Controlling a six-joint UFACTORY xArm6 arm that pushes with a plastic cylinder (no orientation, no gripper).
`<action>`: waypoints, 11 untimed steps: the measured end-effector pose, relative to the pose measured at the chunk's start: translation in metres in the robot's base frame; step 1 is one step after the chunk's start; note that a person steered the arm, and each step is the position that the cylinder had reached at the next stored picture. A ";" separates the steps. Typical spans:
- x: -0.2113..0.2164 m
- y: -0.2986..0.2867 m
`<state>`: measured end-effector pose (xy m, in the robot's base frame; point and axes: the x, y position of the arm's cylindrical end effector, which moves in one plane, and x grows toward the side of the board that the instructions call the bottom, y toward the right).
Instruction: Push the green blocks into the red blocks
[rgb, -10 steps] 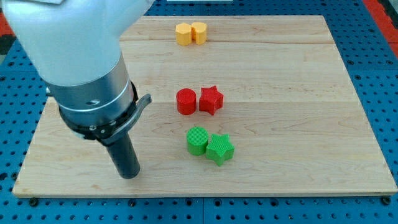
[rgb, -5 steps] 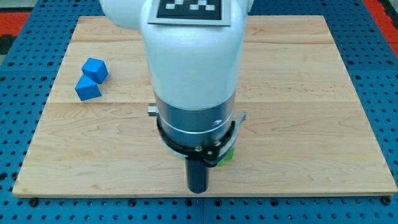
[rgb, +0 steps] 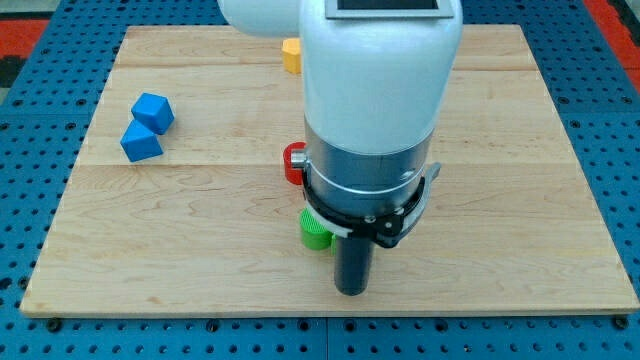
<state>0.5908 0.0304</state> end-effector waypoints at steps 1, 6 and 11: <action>-0.021 0.009; -0.037 0.026; -0.063 0.106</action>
<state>0.5276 0.1366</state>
